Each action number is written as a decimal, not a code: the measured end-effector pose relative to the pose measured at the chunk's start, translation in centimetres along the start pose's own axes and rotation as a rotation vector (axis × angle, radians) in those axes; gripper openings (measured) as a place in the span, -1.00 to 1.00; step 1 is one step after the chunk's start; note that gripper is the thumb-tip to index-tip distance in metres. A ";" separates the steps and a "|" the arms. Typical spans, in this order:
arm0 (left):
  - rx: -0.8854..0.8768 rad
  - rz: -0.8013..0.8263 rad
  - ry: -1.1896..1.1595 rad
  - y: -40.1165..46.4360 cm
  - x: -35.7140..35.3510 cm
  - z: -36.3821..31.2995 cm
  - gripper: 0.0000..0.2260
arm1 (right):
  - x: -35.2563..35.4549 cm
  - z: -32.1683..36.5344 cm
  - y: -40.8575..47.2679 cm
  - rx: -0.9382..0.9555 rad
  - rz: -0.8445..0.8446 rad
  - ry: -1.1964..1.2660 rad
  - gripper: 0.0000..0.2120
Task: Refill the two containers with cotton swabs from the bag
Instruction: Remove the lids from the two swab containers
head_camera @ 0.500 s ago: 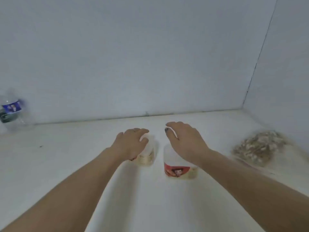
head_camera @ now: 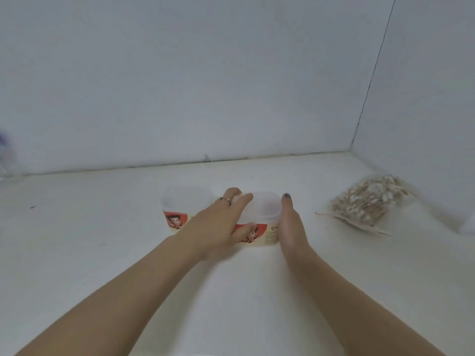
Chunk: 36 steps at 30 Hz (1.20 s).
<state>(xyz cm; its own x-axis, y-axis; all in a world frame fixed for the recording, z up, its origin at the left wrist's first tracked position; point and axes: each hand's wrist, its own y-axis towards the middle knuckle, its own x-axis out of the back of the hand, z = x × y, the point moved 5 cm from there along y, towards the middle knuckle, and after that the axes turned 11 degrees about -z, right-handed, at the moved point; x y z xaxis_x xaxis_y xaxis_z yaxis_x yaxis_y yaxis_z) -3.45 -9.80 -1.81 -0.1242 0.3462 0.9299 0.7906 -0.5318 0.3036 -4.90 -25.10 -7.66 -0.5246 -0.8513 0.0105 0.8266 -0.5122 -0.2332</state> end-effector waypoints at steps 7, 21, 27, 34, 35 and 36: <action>0.013 -0.106 0.002 0.0 -0.8 -0.8 -0.50 | 0.0 -0.8 -0.1 -0.029 -0.105 0.143 -0.35; 0.258 -0.270 -0.281 2.7 1.7 0.5 -0.48 | 0.7 0.4 -0.8 0.196 -0.182 0.077 -0.36; 0.580 -0.406 -0.511 4.3 1.3 1.5 -0.74 | 0.4 0.1 -0.9 0.169 -0.208 0.068 -0.38; 0.697 -0.165 -0.486 3.3 -1.8 1.6 -0.84 | 0.6 0.2 -1.0 0.201 -0.216 0.027 -0.43; 0.705 -0.169 -0.539 3.1 -1.6 1.6 -0.83 | 0.6 0.3 -1.0 0.218 -0.221 0.022 -0.45; 0.711 -0.176 -0.583 3.0 -1.4 1.7 -0.82 | 0.6 0.5 -1.0 0.233 -0.229 0.019 -0.49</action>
<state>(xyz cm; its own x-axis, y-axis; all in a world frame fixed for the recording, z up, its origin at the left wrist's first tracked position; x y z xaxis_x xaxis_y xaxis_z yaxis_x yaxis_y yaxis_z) 0.09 -10.55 -2.59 -0.1088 0.8123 0.5730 0.9940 0.0960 0.0526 -5.95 -25.19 -6.94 -0.7040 -0.7100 0.0182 0.7101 -0.7041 0.0019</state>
